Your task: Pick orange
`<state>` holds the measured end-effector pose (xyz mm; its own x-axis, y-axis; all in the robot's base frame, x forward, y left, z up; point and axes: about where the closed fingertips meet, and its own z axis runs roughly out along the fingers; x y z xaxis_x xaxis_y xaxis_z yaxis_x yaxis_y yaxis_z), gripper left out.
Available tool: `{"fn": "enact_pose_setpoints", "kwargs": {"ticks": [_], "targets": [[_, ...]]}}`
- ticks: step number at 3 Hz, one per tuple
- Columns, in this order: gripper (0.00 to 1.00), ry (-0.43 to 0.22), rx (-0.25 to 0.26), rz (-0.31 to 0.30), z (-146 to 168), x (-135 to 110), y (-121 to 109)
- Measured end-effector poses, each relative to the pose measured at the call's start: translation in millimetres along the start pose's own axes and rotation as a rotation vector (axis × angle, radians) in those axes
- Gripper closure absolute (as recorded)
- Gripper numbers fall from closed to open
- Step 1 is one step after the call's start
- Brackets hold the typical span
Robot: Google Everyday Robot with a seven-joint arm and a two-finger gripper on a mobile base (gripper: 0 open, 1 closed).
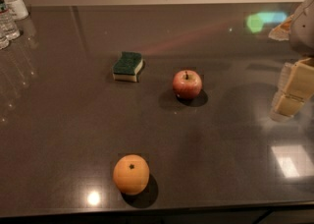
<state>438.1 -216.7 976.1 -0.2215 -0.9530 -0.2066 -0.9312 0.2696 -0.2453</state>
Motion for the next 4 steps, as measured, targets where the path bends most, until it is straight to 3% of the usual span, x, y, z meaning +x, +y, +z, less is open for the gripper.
{"fn": "enact_pose_setpoints", "kwargs": {"ticks": [1,2,4], "targets": [[0.0,0.0,0.0,0.0,0.0,0.0,0.0],[0.0,-0.035,-0.017,-0.04,-0.5,-10.1,3.6],[0.0,-0.181,-0.087,-0.176,14.8,-46.3,34.0]]}}
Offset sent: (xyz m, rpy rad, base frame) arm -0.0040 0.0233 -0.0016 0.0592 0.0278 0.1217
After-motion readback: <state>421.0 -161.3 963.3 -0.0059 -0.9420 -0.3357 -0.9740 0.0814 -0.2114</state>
